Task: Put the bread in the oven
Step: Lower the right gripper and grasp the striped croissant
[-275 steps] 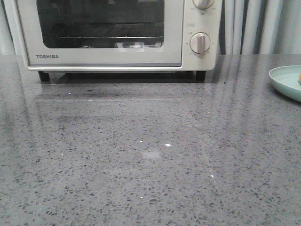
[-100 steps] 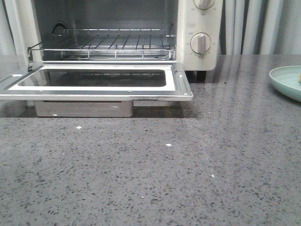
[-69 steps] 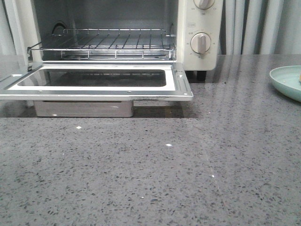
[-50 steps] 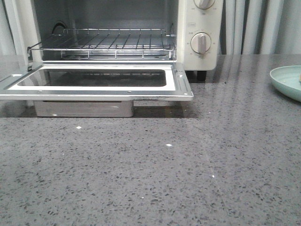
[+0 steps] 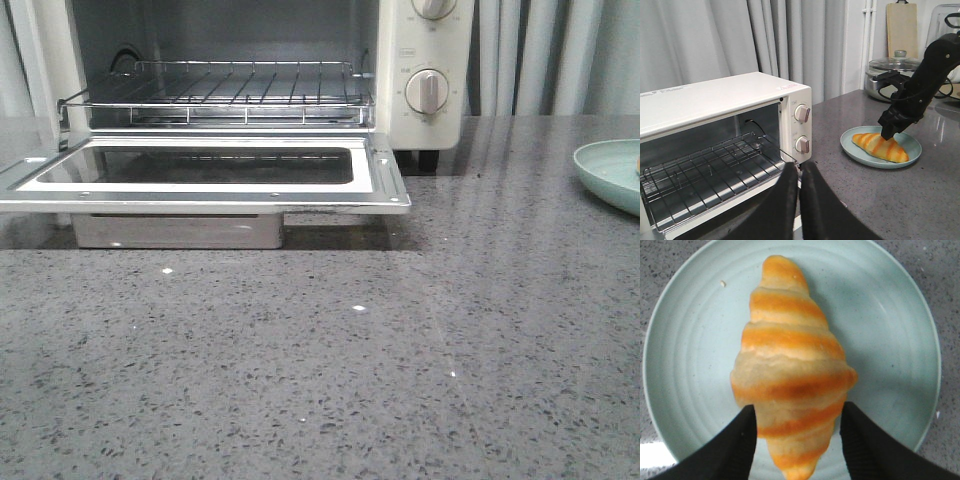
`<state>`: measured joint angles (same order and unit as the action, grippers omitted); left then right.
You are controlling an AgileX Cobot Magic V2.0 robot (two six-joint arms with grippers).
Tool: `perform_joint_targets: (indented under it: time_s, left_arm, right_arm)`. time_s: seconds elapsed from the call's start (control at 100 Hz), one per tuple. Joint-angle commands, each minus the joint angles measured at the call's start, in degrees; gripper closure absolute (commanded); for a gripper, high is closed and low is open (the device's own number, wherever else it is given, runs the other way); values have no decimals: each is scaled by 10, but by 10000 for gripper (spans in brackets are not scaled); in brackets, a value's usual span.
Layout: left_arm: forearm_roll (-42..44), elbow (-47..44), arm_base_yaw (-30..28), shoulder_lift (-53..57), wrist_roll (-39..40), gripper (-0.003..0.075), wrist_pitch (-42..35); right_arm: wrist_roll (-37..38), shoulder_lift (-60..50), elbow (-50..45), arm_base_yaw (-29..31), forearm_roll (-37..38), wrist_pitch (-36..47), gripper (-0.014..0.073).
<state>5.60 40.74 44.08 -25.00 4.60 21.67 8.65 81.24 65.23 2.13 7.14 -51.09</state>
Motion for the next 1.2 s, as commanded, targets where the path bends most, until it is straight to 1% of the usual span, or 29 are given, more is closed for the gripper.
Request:
perform_joint_targets:
  time_s: [0.0,0.16,0.47,0.61,0.66,0.7,0.88,1.06,1.19]
  left_arm:
    - [1,19,5,-4,1,741,-42]
    - [1,19,5,-4,1,741,-42]
    - [1,19,5,-4,1,741,-42]
    - [16,19,5,-4,1,741,-42]
    - [16,19,5,-4,1,741,-42]
    - [16,19,5,-4,1,741,-42]
    - [16,19,5,-4,1,741,-42]
    - [17,19,5,-1,1,742,-46]
    - [39,19,5,11,1,742,-72]
  right_arm:
    - [-3,-5,21,1,19,38,249]
    - [-3,14,21,1,23,57,249]
    - [-3,40,21,1,23,59,255]
    - [-3,40,21,1,23,61,260]
    - [-3,40,21,1,23,61,294]
    - [-3,40,21,1,23,59,349]
    - [-3,40,21,1,23,53,664]
    - [-3,40,21,1,23,52,665]
    - [-3,38,21,1,23,46,665]
